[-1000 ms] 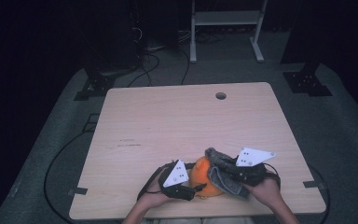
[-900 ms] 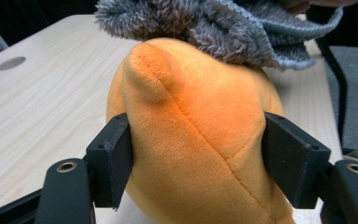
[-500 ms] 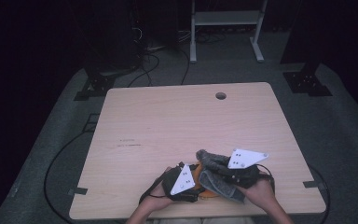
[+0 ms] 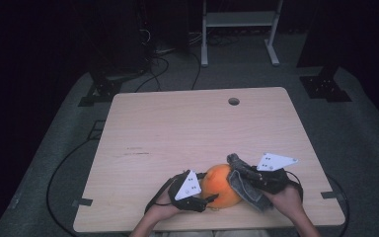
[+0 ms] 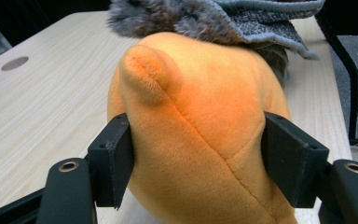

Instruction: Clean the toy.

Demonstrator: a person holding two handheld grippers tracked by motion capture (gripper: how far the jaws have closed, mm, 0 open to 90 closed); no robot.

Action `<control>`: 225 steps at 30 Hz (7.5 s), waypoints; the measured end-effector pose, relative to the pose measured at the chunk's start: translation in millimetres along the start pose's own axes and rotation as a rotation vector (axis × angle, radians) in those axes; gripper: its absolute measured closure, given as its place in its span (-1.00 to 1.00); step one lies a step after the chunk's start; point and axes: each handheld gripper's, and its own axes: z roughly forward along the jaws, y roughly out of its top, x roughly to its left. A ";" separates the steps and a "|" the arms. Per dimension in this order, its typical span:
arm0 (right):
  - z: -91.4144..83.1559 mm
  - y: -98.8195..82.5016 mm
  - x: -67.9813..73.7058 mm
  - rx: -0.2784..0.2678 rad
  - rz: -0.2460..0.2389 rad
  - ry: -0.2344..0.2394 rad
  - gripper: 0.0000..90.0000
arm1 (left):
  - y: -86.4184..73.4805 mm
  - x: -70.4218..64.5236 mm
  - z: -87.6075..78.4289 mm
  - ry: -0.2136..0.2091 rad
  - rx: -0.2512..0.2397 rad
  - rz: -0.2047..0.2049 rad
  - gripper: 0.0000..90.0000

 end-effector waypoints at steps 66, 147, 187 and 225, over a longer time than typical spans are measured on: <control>3.8 2.5 44.7 -0.098 -0.038 -0.063 0.73 | -13.3 43.1 -15.1 0.008 -0.063 -0.267 0.18; 10.6 2.2 -3.6 -0.103 0.083 0.112 0.73 | 12.2 51.8 2.2 -0.094 -0.046 -0.185 -0.79; 10.9 9.7 5.6 -0.170 0.087 0.116 0.73 | 7.0 28.0 -5.8 0.050 0.027 -0.064 -0.48; 6.4 1.4 -1.5 -0.168 0.088 0.075 0.72 | -5.9 28.9 -13.6 0.092 -0.023 -0.165 -0.24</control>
